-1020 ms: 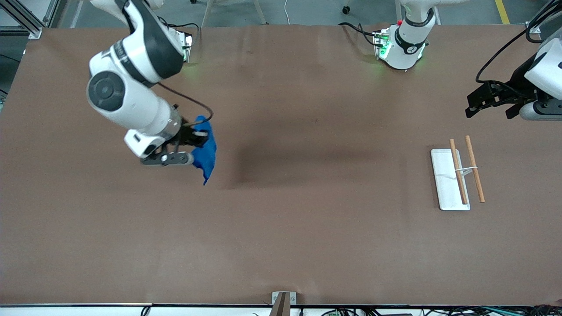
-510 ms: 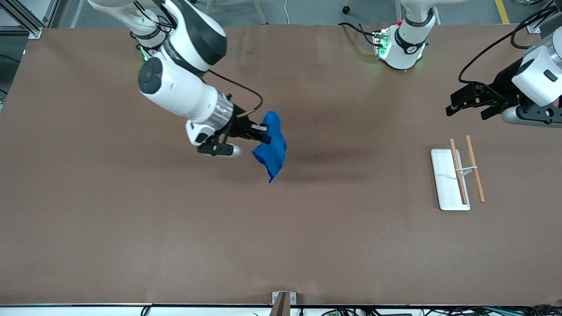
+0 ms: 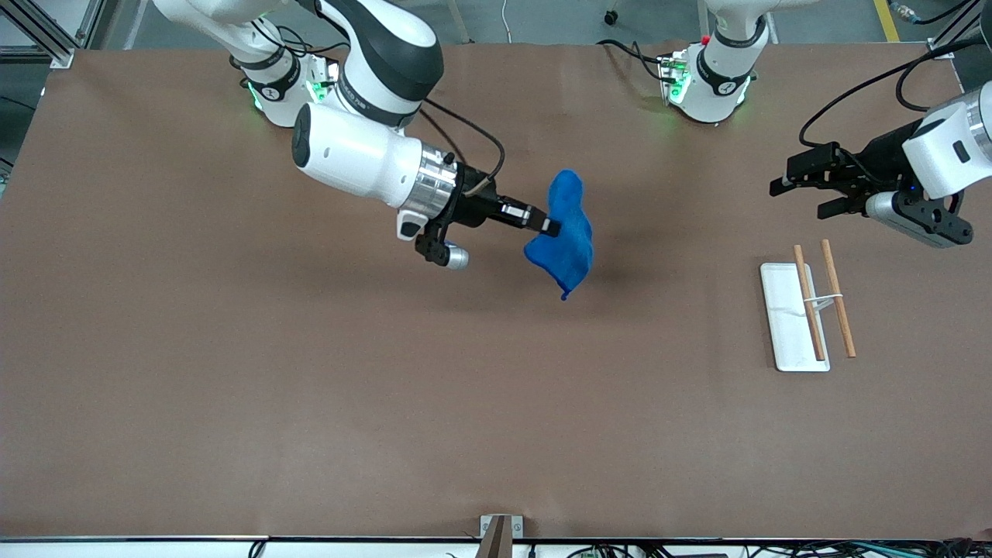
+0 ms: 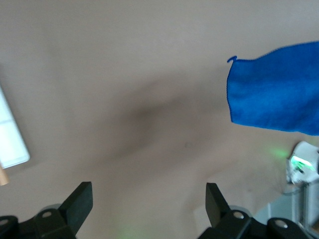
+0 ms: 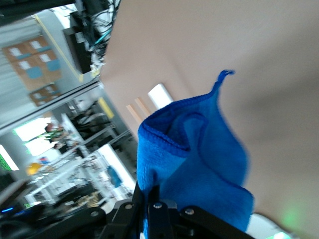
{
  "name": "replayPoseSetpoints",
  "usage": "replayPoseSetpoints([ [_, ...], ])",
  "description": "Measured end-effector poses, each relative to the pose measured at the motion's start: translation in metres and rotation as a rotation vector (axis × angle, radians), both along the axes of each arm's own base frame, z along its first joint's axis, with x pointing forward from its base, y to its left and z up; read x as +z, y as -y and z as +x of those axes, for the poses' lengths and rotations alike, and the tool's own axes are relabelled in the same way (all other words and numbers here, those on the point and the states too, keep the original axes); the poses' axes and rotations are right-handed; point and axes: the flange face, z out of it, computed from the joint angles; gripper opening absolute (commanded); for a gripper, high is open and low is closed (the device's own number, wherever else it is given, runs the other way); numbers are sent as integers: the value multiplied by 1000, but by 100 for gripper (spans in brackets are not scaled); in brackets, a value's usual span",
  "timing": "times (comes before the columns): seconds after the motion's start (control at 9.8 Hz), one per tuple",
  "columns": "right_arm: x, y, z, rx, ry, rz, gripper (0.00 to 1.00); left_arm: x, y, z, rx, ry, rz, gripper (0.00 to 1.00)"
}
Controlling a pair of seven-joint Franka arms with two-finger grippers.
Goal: Right arm passes towel to left arm to hang
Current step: 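Lift the blue towel with the right gripper toward the table's middle, then hold the towel out with the right gripper while the left gripper approaches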
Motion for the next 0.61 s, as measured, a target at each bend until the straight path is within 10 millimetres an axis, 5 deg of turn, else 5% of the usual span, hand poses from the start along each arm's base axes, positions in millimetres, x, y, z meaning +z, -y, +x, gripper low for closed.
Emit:
replayPoseSetpoints([
  [0.31,11,-27,-17,-97,-131,160,1,-37,6,-1,-27,-116,-173,100],
  [0.61,21,-41,-22,-185,-267,299,1,-91,-9,11,-62,-250,-434,100],
])
